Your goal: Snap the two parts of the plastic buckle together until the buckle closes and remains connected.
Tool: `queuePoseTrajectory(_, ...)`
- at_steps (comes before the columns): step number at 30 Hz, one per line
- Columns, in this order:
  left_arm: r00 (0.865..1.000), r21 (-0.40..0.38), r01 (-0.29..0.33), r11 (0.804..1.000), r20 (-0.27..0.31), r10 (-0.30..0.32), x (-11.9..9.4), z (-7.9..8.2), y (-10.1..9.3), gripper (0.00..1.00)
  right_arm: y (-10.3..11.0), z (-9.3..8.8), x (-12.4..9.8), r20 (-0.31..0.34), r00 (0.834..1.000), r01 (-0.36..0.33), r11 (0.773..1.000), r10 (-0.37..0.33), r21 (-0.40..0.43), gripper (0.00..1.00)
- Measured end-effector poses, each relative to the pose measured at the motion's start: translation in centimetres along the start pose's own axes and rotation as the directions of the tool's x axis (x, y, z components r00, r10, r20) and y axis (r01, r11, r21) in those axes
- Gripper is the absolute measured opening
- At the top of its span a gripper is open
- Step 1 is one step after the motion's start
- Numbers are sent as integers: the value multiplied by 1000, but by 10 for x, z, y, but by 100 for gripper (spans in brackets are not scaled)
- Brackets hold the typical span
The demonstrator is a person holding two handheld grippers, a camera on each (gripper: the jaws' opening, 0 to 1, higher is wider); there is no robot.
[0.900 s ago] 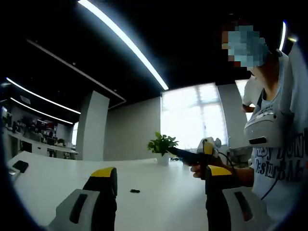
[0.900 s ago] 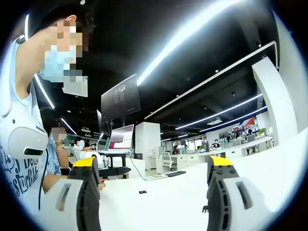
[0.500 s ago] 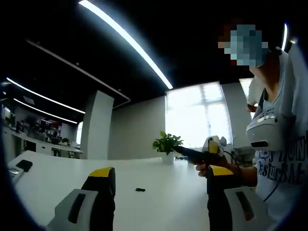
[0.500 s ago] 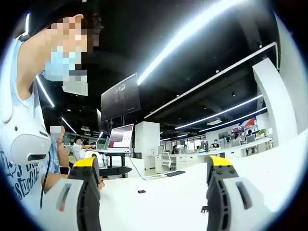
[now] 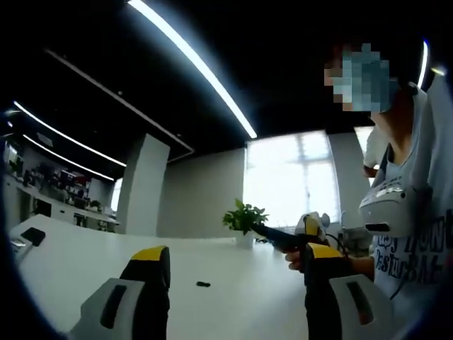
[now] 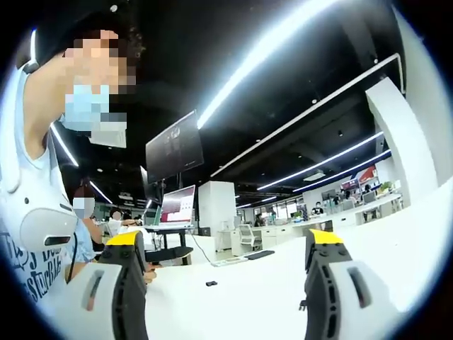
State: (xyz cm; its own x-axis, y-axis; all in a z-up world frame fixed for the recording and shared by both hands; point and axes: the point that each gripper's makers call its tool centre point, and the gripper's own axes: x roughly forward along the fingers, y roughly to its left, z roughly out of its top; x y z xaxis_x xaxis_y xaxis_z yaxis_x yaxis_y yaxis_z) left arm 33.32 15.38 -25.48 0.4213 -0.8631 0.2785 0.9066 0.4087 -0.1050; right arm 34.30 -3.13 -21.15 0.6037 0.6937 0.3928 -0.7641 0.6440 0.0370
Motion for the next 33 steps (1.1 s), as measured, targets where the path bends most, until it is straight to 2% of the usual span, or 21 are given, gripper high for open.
queuePoseTrajectory(10,1000,11,4,1000,-28,-4,2,-6,-1,78,3,-2,2,-8,1000,-6,1000,6,-16,96)
queuePoseTrajectory(33,999,20,13,1000,-53,-12,2,-11,-3,78,6,-3,2,-8,1000,-17,1000,17,-14,94)
